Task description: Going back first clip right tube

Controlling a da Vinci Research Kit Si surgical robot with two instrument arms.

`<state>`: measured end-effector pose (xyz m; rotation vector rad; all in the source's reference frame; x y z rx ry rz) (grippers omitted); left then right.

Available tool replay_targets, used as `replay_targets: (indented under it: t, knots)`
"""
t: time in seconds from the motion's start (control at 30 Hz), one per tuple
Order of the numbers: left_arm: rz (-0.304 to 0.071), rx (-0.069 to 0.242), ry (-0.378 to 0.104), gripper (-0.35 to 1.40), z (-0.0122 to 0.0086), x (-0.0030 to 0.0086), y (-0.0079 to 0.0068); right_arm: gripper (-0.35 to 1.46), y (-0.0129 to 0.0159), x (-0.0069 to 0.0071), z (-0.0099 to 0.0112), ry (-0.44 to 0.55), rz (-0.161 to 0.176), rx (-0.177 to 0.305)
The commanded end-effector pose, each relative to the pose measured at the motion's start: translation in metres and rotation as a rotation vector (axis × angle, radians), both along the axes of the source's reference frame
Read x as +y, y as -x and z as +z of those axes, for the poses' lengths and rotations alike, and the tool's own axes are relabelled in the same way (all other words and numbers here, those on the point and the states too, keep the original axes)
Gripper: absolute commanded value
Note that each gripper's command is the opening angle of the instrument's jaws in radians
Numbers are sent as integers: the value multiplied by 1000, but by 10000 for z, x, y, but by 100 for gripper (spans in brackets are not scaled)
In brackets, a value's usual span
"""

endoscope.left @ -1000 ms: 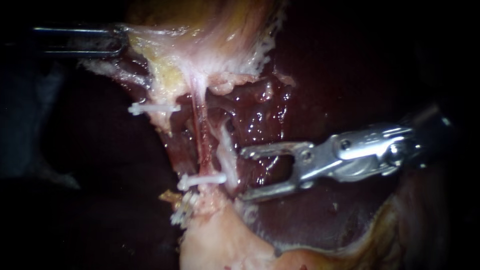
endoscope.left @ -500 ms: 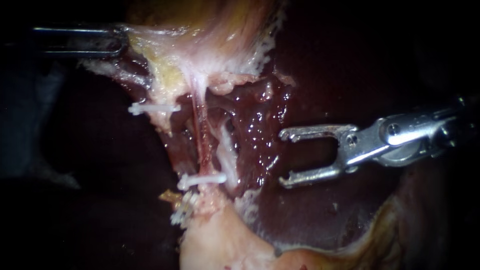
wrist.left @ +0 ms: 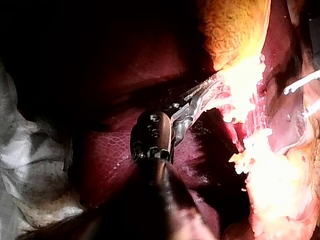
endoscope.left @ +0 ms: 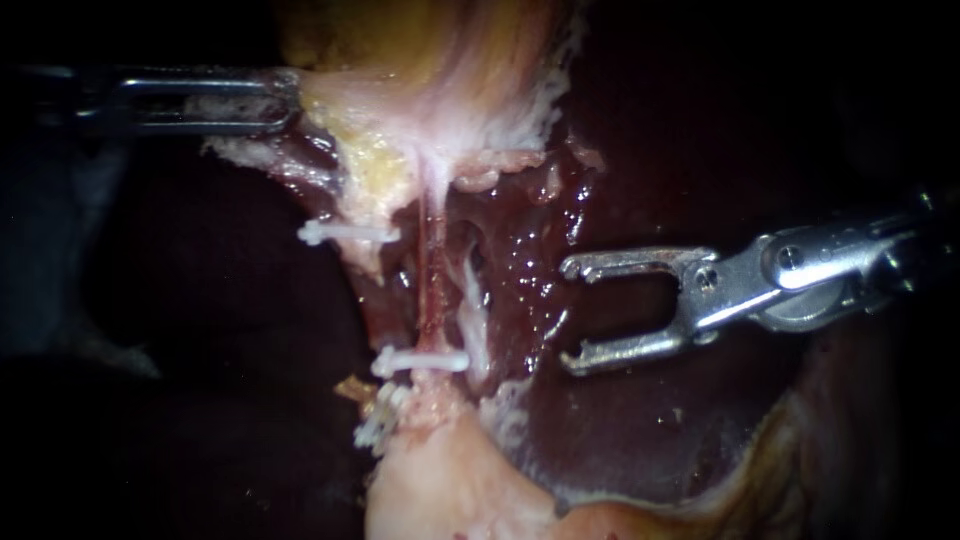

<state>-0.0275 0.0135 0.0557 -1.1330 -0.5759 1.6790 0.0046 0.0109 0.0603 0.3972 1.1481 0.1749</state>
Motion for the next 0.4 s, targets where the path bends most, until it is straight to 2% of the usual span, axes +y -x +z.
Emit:
replay_targets:
  t: [0.03,0.13,0.4]
  knots:
    - [3,4,-1,-35,3,-1,3,50,0,0,0,0,0,0]
    - [6,6,0,-35,8,-3,8,50,0,0,0,0,0,0]
    - [7,6,0,-35,9,-1,8,50,0,0,0,5,-2,1]
